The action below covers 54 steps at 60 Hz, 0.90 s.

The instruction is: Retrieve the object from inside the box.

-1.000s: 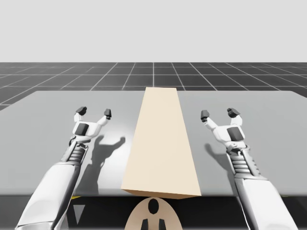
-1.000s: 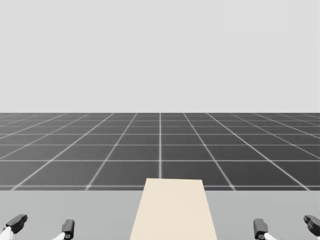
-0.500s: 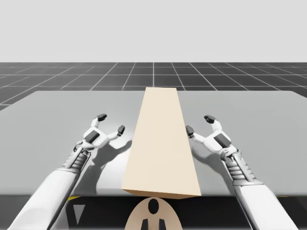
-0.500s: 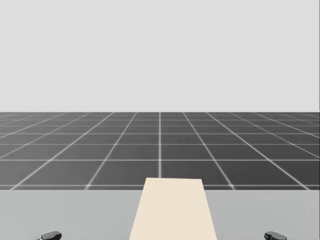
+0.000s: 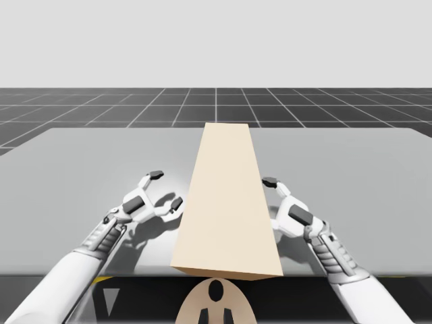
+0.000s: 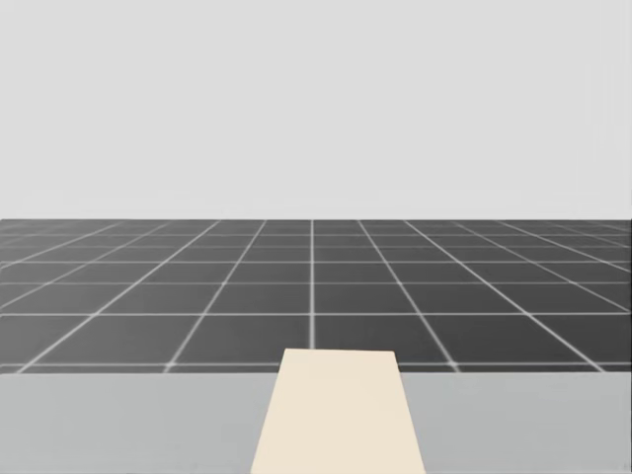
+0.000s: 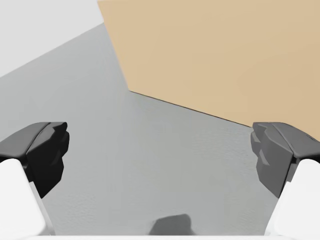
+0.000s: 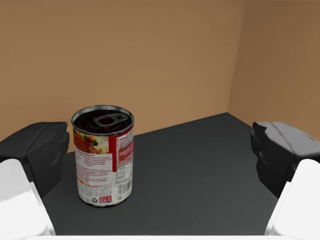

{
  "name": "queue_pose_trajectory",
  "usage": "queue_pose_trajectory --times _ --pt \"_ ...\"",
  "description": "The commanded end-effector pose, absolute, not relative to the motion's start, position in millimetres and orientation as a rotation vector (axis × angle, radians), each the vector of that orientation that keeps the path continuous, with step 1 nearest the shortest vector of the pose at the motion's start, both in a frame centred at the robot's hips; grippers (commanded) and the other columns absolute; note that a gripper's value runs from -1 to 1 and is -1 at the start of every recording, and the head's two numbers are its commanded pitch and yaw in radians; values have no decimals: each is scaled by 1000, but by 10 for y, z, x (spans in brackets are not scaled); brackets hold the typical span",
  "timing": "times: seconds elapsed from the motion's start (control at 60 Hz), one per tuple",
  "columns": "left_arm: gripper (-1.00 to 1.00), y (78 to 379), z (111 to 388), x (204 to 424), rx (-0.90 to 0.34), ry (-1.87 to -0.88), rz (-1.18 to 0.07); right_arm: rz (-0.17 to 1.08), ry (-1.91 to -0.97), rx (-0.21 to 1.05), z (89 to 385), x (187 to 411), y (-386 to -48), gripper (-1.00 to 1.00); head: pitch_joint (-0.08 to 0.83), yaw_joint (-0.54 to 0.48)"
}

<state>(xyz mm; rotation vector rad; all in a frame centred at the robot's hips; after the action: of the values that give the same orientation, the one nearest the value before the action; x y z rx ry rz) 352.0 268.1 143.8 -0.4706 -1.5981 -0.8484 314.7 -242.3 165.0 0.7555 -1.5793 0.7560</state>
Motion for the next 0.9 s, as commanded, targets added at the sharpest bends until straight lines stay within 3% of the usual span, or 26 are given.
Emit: queue_pose_trajectory --times 0.017,0.2,0.367,0.517,0.783,0.9 --pt "-1000 2665 1436 3500 -485 -1591 -884 812 -1528 826 1586 3096 -2314 -1000 19 -11" --pt "-1000 2640 1426 3496 -481 -1586 -892 859 -1486 837 1424 3196 -2201 -1000 21 -17" --pt "-1000 2635 1430 3489 -481 -1587 -895 957 -1553 851 1170 3426 -2026 -1000 22 -21" --pt "-1000 2640 1442 3487 -483 -1591 -894 1037 -1566 974 1008 3625 -1706 -1000 24 -22" --pt "-1000 2657 1452 3478 -482 -1596 -893 949 -1512 1281 918 3766 -1267 -1000 35 -20" --pt "-1000 2662 1448 3474 -479 -1593 -897 941 -1454 1300 871 3750 -1149 -1000 39 -21"
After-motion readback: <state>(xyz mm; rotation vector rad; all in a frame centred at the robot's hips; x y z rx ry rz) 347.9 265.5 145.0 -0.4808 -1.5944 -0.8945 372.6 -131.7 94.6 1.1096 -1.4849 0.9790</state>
